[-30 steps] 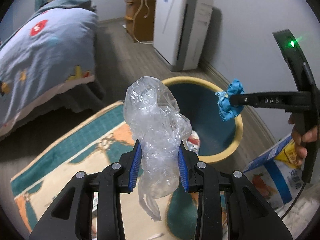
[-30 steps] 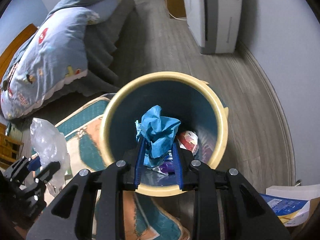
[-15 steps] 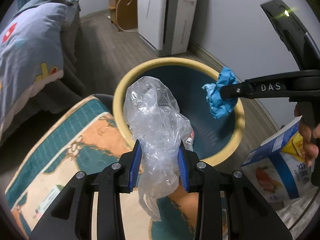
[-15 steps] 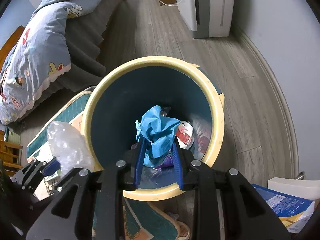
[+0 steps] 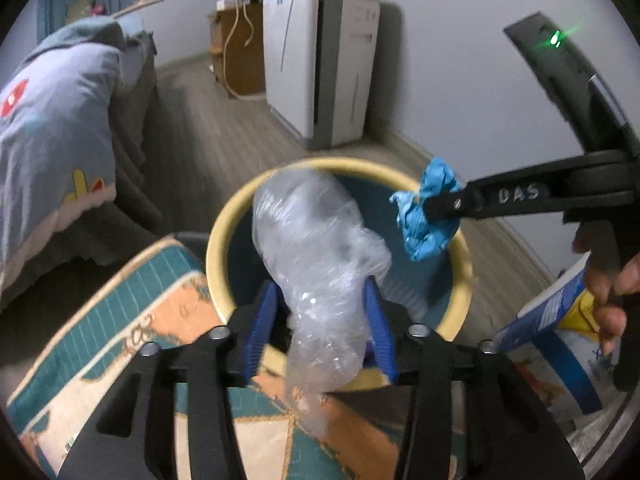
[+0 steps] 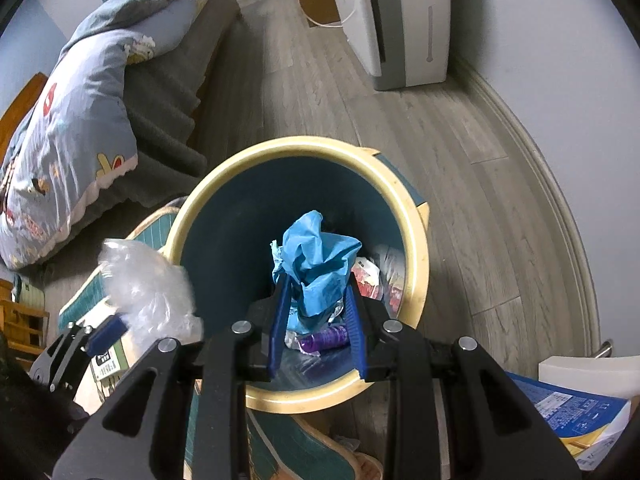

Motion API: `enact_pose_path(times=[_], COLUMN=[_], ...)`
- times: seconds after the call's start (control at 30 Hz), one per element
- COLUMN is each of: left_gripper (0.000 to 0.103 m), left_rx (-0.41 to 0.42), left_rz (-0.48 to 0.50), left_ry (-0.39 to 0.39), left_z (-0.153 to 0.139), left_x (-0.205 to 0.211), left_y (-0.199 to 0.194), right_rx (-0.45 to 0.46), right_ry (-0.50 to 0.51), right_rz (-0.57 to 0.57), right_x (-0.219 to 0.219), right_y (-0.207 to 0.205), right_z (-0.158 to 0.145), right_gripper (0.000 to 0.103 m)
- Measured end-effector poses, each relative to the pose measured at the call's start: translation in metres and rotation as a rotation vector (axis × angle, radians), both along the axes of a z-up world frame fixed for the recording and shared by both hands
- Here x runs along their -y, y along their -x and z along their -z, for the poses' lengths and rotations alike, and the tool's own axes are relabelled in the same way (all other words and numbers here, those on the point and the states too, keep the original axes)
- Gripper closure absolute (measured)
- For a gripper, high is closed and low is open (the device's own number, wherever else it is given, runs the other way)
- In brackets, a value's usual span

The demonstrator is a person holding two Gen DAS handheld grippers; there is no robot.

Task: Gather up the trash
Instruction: 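Carry the plastic bag and blue glove over the bin and open both tools, then move both tools back over the cushion above the foil packs and mask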

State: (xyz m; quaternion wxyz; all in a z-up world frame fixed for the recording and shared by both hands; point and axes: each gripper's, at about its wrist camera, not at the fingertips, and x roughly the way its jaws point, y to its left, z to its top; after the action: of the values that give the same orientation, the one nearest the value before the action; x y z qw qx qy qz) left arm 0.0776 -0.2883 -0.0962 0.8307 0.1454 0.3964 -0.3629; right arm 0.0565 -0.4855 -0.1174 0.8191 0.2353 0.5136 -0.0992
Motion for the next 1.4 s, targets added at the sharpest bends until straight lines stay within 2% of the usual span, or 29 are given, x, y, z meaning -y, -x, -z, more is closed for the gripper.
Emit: enact_pose_path(times=[0.03, 0.13, 0.23, 0.3, 0.37, 0.43, 0.53, 0.9, 1.1, 1.3, 1.4], left_gripper=[0.035, 0.027, 0.023, 0.015, 0.01, 0.008, 0.008, 0.008, 0.007, 0.006, 0.006], left_rx=[0.006, 0.016, 0.019, 0.019, 0.028, 0.038, 0.047, 0.083, 0.102, 0.101, 0.085], left_rz=[-0.003, -0.011, -0.022, -0.033, -0.043, -0.052, -0.058, -0.141, -0.252, -0.395, -0.446], left_ry=[0.004, -0.002, -0.011, -0.016, -0.02, -0.037, -0.035, 0.0, -0.01, -0.068, -0.052], left_z=[-0.001, -0.002, -0.001, -0.003, -0.005, -0.006, -0.012, -0.053, -0.077, -0.082, -0.086], left_x=[0.0, 0.001, -0.001, -0.005, -0.008, -0.012, -0.02, -0.074, -0.127, -0.194, -0.225], left_y=[0.001, 0.0, -0.002, -0.004, -0.003, -0.002, 0.001, 0.029, 0.049, 0.067, 0.075], right_rx=[0.001, 0.007, 0.015, 0.021, 0.033, 0.045, 0.054, 0.077, 0.081, 0.135, 0.15], right_ry=[0.0, 0.009, 0.013, 0.015, 0.018, 0.034, 0.052, 0.09, 0.115, 0.113, 0.115], right_rz=[0.004, 0.012, 0.017, 0.021, 0.027, 0.032, 0.028, -0.022, -0.081, -0.213, -0.257], right_x=[0.001, 0.001, 0.001, -0.001, -0.003, -0.005, -0.011, -0.044, -0.078, -0.131, -0.156], right_y=[0.001, 0.001, 0.001, 0.0, 0.0, -0.001, -0.001, 0.013, 0.027, 0.041, 0.049], right_z=[0.0, -0.002, -0.005, -0.008, -0.012, -0.018, -0.025, -0.05, -0.064, -0.081, -0.085], right_gripper=[0.073, 0.058, 0.044, 0.032, 0.015, 0.009, 0.006, 0.006, 0.006, 0.006, 0.006])
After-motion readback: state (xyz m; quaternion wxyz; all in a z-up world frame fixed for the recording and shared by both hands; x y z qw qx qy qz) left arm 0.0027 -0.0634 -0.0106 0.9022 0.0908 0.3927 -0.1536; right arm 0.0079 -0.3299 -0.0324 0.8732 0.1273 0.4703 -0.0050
